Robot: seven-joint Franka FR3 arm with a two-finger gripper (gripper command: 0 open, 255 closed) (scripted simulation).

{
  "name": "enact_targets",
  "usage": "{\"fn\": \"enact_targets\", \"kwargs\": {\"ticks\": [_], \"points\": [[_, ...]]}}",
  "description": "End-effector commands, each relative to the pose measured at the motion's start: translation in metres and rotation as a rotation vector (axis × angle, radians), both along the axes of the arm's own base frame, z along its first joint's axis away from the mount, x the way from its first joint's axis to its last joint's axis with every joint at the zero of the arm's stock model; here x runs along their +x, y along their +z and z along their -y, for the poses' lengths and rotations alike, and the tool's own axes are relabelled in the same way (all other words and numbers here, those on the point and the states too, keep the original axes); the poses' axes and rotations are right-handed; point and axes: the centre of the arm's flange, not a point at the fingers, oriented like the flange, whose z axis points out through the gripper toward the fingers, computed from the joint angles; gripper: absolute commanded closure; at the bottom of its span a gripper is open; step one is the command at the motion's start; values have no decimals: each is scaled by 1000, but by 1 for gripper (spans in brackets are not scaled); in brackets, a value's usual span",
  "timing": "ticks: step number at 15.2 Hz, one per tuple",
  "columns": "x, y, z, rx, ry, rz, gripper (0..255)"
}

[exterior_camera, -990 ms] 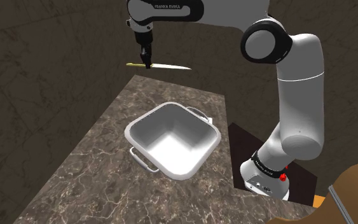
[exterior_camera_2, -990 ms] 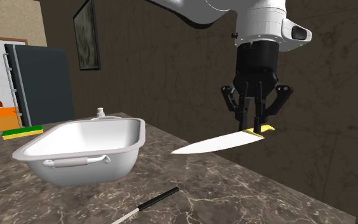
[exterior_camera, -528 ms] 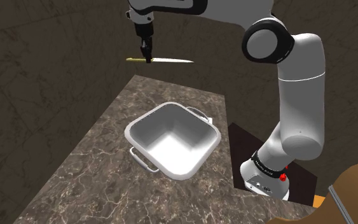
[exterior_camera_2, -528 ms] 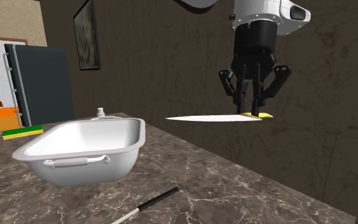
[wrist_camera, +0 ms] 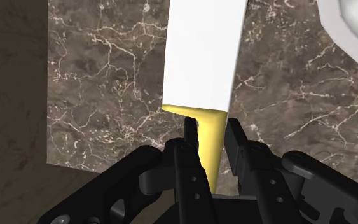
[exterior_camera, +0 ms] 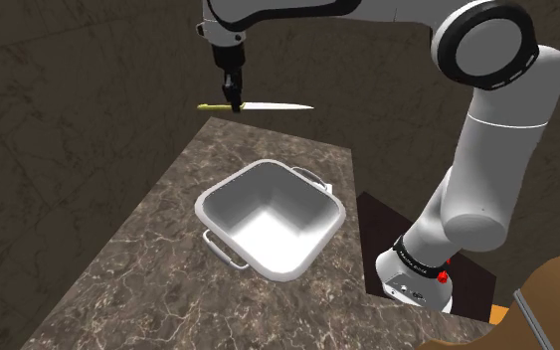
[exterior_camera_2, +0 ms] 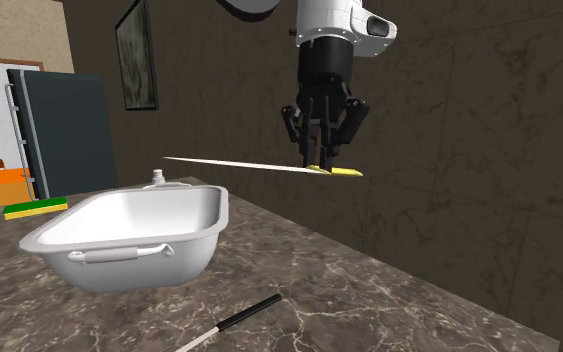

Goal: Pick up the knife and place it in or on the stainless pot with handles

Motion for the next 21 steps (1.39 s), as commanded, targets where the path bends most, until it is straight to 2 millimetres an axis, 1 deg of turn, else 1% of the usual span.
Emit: {"fn": "enact_targets", "kwargs": {"ticks": [1,20,21], "points": [[-24,0,-13,-1,-1,0,255],[-235,9,-148,-1,-1,0,255],[-243,10,-153,-1,-1,0,255]]}}
